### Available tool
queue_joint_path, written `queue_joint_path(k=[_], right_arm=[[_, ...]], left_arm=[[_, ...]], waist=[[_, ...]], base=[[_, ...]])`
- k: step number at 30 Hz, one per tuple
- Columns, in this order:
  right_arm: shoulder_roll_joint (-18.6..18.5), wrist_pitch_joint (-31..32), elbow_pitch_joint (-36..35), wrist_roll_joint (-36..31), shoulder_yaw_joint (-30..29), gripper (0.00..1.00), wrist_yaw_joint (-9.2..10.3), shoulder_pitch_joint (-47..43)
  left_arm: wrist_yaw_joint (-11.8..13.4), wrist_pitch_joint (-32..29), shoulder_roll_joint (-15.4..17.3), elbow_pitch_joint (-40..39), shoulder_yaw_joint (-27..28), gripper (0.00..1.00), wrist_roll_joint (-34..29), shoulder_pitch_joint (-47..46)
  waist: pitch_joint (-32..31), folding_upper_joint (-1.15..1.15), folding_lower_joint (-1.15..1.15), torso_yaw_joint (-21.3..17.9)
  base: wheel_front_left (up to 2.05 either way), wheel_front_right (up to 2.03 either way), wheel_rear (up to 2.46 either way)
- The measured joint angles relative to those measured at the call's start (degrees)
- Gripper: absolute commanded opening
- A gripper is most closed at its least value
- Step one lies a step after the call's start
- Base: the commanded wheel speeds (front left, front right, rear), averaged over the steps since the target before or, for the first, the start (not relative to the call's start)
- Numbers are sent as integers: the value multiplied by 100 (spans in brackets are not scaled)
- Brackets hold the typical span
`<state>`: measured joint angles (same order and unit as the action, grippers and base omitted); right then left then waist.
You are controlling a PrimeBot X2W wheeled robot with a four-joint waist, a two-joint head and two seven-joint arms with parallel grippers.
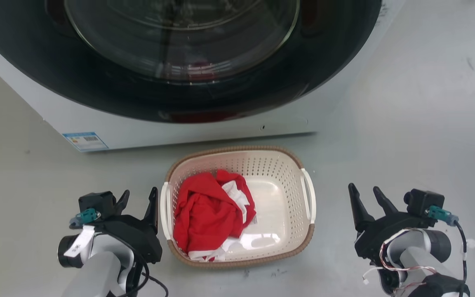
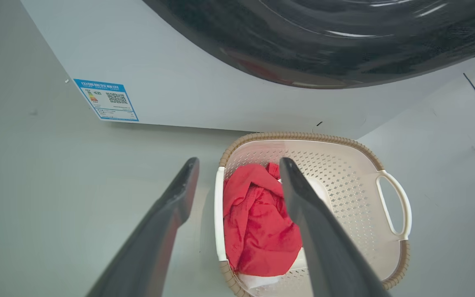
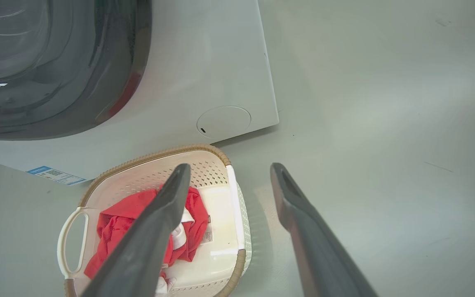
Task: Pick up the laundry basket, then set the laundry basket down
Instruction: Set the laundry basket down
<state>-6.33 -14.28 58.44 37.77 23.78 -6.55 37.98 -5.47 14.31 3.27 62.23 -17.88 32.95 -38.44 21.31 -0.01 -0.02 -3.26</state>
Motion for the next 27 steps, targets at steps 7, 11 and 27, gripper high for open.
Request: queue_joint_path(k=[7,11,27], right_arm=[[-38,0,-472,-227,-81,100,129,-361],[-63,0,-848,-408,-105,100,261,-615],[-320,-1,-2485,-1083,-274,100,690,-1709]], left_arm=[[154,0,55,-592,59,100,-178,462],[260,0,93,-1057,82,100,-292,783],[862,1,344,-3319,126,100,-1115,2150]], waist=[[-438,0,0,23],[-688,0,1,39],[-1342,0,1,143]], base=[[0,0,0],[0,0,0],[0,0,0]])
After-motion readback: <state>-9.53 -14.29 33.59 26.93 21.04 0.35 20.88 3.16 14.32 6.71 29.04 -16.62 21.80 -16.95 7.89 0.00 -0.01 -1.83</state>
